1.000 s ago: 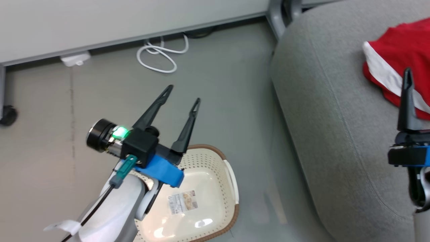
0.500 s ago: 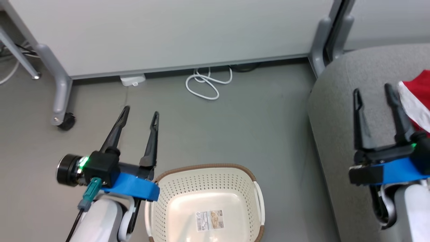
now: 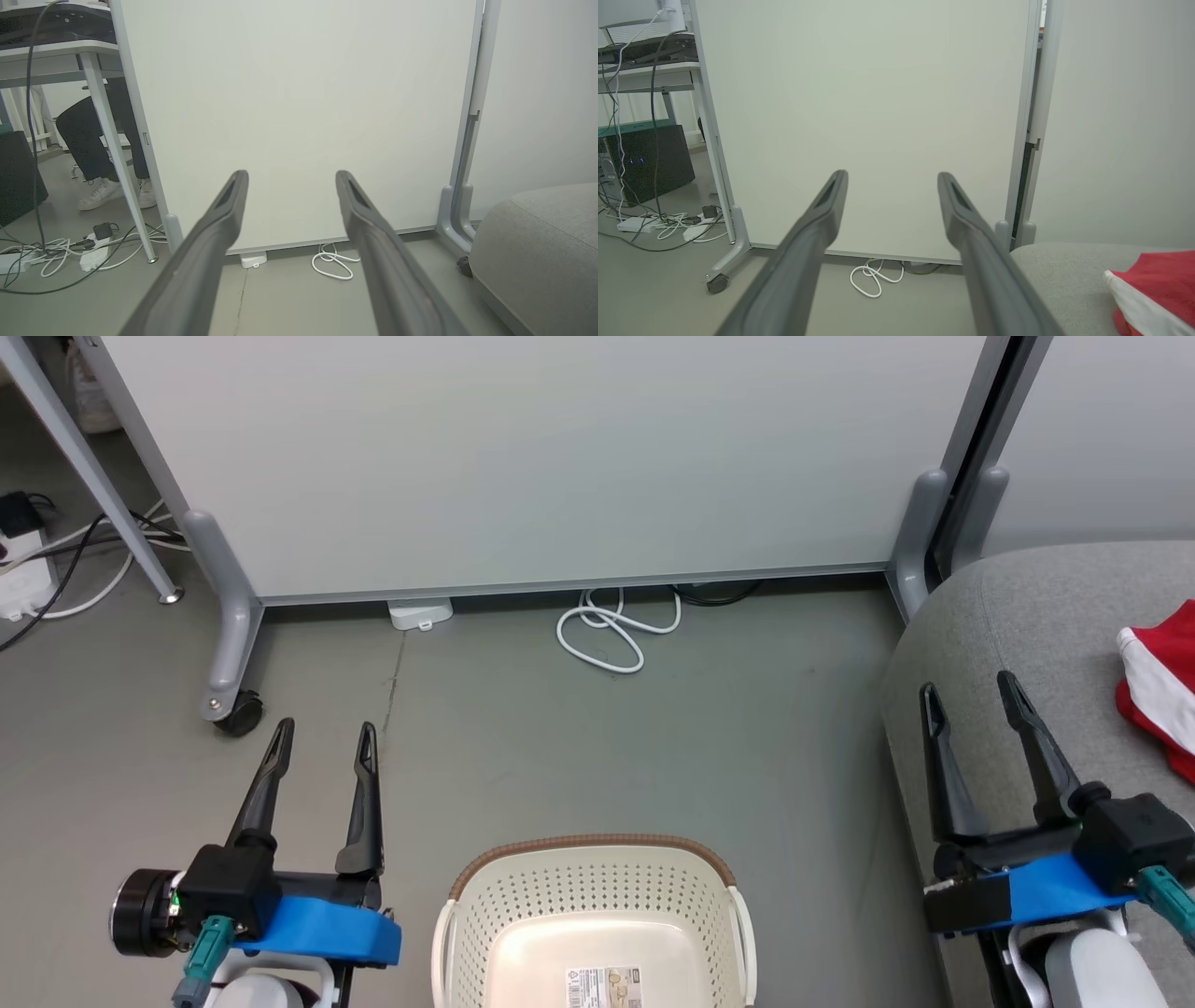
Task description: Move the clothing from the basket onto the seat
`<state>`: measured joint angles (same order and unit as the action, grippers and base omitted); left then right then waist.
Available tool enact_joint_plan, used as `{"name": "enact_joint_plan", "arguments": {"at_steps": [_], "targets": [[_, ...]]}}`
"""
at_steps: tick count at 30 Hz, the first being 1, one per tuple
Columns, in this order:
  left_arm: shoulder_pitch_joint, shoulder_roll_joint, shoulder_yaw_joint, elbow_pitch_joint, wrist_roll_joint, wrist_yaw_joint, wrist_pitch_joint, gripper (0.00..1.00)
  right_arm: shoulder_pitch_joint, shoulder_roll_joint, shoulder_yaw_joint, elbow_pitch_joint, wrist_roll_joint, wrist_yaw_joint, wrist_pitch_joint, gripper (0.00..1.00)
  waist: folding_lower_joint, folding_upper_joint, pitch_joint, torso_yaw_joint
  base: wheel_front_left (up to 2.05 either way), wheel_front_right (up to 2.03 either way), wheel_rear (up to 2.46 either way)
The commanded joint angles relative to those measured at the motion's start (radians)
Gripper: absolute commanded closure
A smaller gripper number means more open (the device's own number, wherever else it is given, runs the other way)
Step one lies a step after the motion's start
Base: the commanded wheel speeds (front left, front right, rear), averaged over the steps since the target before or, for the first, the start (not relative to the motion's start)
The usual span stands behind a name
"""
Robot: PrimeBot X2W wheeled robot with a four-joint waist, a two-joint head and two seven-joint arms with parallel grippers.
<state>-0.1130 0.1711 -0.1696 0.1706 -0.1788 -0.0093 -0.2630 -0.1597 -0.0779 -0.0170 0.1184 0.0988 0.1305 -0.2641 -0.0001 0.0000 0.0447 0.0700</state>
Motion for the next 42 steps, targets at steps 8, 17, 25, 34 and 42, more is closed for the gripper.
{"name": "enact_joint_plan", "arguments": {"at_steps": [8,17,25,34,42], "targets": [[0.073,-0.034,0.051,-0.020,0.040,-0.025,-0.002,0.00,0.086,0.022,-0.021,0.015,-0.003,0.000,0.000,0.00,0.0001,0.0000,-0.037,-0.003,0.00,0.00,0.00],[0.104,-0.058,0.087,-0.025,0.064,-0.043,-0.002,0.00,0.128,0.028,-0.034,0.018,-0.004,0.000,0.000,0.00,0.0001,0.0000,-0.049,-0.024,0.00,0.00,0.00],[0.110,-0.072,0.102,-0.023,0.085,-0.057,-0.002,0.00,0.131,0.028,-0.031,0.031,0.020,0.000,0.000,0.00,0.0001,0.0000,-0.058,-0.033,0.00,0.00,0.00],[0.107,-0.070,0.098,0.005,0.113,-0.065,-0.002,0.00,0.129,0.028,-0.031,0.034,0.027,0.001,0.000,0.00,0.0001,0.0000,-0.067,-0.032,0.00,0.00,0.00],[0.108,-0.073,0.095,0.027,0.118,-0.062,0.001,1.00,0.120,0.027,-0.029,0.046,0.022,0.000,0.000,1.00,0.0002,0.0000,-0.073,-0.030,0.00,0.00,0.00]]}}
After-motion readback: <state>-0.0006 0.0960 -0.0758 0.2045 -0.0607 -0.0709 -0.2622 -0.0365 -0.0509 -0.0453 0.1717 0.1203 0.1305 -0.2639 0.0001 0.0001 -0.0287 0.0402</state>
